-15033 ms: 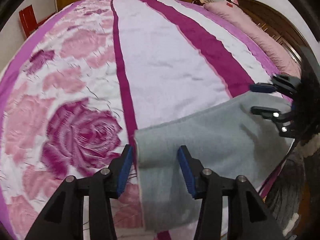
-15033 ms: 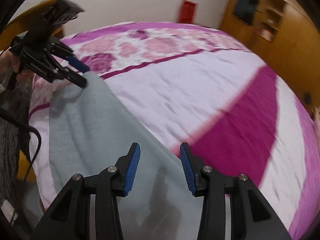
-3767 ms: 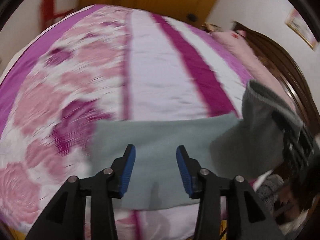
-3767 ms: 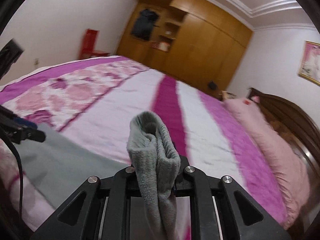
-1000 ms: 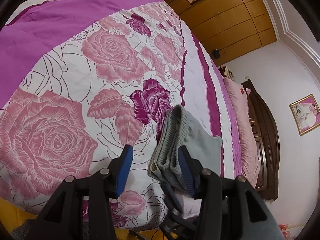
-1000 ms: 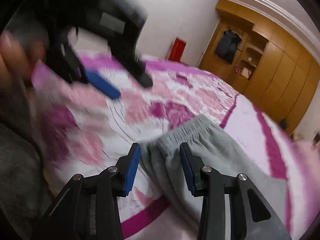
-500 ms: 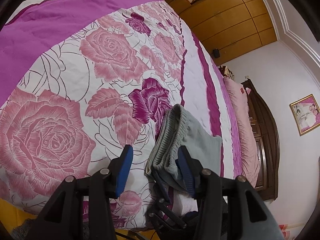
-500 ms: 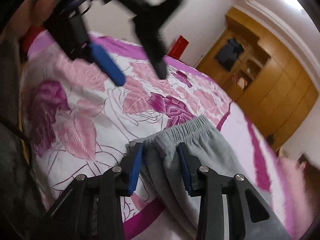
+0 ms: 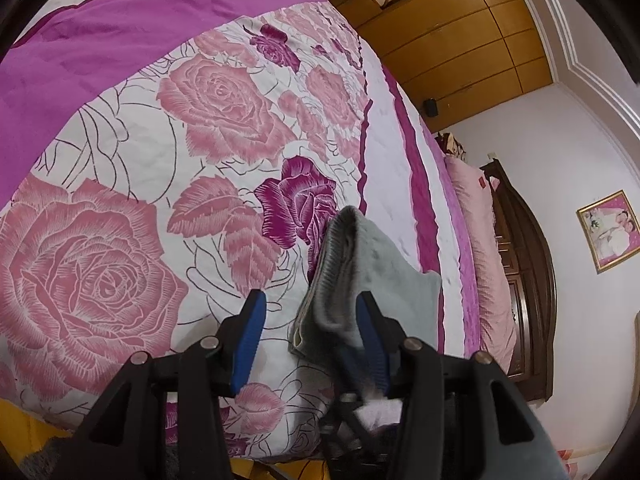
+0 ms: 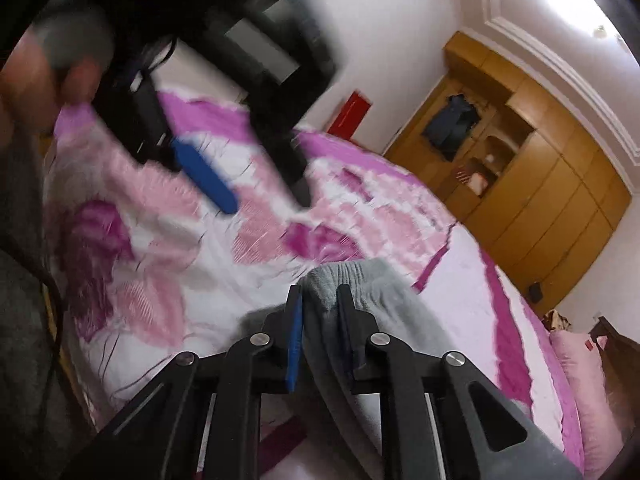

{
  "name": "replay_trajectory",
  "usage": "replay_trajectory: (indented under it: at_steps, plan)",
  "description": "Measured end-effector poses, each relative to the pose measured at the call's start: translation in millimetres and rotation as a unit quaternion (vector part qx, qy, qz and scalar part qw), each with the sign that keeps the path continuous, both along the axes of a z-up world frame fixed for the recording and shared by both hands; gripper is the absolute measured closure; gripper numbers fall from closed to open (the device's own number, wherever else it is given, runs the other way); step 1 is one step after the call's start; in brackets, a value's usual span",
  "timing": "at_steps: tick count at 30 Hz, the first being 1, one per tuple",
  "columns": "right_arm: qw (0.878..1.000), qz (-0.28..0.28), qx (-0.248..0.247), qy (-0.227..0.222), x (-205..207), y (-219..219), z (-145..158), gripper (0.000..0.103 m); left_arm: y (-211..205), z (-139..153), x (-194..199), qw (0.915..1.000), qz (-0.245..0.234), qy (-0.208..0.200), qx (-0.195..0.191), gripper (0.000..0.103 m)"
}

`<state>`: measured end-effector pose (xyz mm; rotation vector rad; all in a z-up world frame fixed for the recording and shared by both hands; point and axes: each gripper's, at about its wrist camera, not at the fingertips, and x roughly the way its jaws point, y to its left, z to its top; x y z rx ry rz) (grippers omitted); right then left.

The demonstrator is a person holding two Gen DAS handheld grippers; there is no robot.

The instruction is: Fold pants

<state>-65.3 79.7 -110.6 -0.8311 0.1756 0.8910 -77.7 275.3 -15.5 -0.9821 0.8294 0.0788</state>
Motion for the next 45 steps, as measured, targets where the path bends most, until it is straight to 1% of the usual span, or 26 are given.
replay_trajectory:
  at_steps: [4, 6, 9, 11, 12, 14, 15, 17, 19, 20, 21, 23, 24, 25, 26, 28, 29, 30, 31, 32, 35, 37, 39, 41, 43, 45]
  plan:
    - [1.0, -0.005, -0.017, -0.005, -8, 3, -18, 0.083, 0, -1, 0, 1.0, 0.0, 0.003, -0.001, 0.055]
    - [1.0, -0.001, -0.009, -0.006, -14, -1, -15, 0.072, 2, -2, 0, 1.0, 0.001, 0.004, -0.004, 0.055]
    - [0.999, 0.026, 0.016, 0.027, -22, -10, 1, 0.06, 0, -2, 1, 0.9999, -0.005, 0.001, -0.009, 0.055]
    - [0.996, 0.04, 0.043, 0.067, -25, -23, 18, 0.058, -4, 1, 4, 0.9999, -0.016, 0.0, -0.001, 0.055]
    - [0.993, 0.038, 0.055, 0.095, -23, -29, 26, 0.058, -7, 5, 4, 0.9996, -0.022, 0.0, 0.016, 0.057]
    - [0.986, 0.022, 0.084, 0.144, -11, -48, 42, 0.058, -22, 22, 6, 0.9952, -0.033, -0.008, 0.092, 0.061]
    - [0.981, 0.002, 0.103, 0.163, -2, -61, 50, 0.058, -32, 30, 10, 0.9904, -0.041, -0.008, 0.132, 0.065]
    - [0.97, -0.036, 0.137, 0.197, 20, -85, 60, 0.058, -59, 47, 26, 0.977, -0.065, 0.003, 0.203, 0.068]
    - [0.957, -0.087, 0.168, 0.219, 47, -114, 63, 0.058, -84, 58, 44, 0.968, -0.089, 0.004, 0.235, 0.068]
    - [0.95, -0.118, 0.178, 0.227, 61, -129, 61, 0.066, -97, 62, 56, 0.9654, -0.102, -0.001, 0.24, 0.068]
    - [0.941, -0.144, 0.189, 0.241, 75, -142, 59, 0.079, -111, 64, 70, 0.9631, -0.119, -0.007, 0.241, 0.067]
    - [0.914, -0.173, 0.215, 0.298, 105, -169, 51, 0.085, -132, 57, 95, 0.9547, -0.148, -0.007, 0.258, 0.068]
    - [0.9, -0.185, 0.227, 0.323, 116, -180, 46, 0.086, -139, 49, 106, 0.9512, -0.157, 0.003, 0.266, 0.073]
    - [0.881, -0.199, 0.239, 0.357, 128, -194, 37, 0.086, -144, 37, 117, 0.9481, -0.161, 0.023, 0.274, 0.077]
    - [0.87, -0.208, 0.245, 0.375, 132, -202, 31, 0.086, -147, 22, 125, 0.9454, -0.162, 0.05, 0.279, 0.081]
    - [0.848, -0.239, 0.25, 0.402, 136, -225, 16, 0.086, -145, -3, 128, 0.9443, -0.157, 0.087, 0.276, 0.082]
    - [0.838, -0.257, 0.253, 0.41, 133, -239, 9, 0.087, -140, -14, 126, 0.9453, -0.148, 0.1, 0.273, 0.086]
    - [0.828, -0.265, 0.263, 0.419, 129, -255, 1, 0.095, -136, -17, 121, 0.95, -0.138, 0.102, 0.261, 0.088]
    - [0.818, -0.267, 0.276, 0.427, 122, -270, -3, 0.099, -134, -16, 119, 0.9532, -0.132, 0.099, 0.254, 0.088]
    - [0.813, -0.267, 0.282, 0.434, 121, -279, -7, 0.103, -132, -14, 114, 0.9562, -0.125, 0.091, 0.249, 0.088]
    - [0.807, -0.257, 0.295, 0.442, 120, -299, 1, 0.103, -133, -7, 106, 0.9592, -0.113, 0.078, 0.247, 0.088]
    - [0.806, -0.257, 0.309, 0.434, 122, -308, 9, 0.103, -135, -3, 102, 0.9588, -0.111, 0.073, 0.251, 0.087]
    - [0.802, -0.268, 0.305, 0.439, 128, -310, 7, 0.103, -134, -6, 100, 0.9569, -0.109, 0.08, 0.257, 0.087]
    - [0.789, -0.281, 0.286, 0.465, 132, -309, -7, 0.103, -131, -12, 99, 0.9595, -0.104, 0.087, 0.247, 0.087]
    - [0.779, -0.277, 0.302, 0.474, 131, -317, -8, 0.103, -133, -9, 102, 0.9598, -0.101, 0.086, 0.247, 0.087]
    - [0.764, -0.279, 0.318, 0.488, 134, -324, 1, 0.103, -136, -2, 101, 0.9582, -0.101, 0.079, 0.256, 0.087]
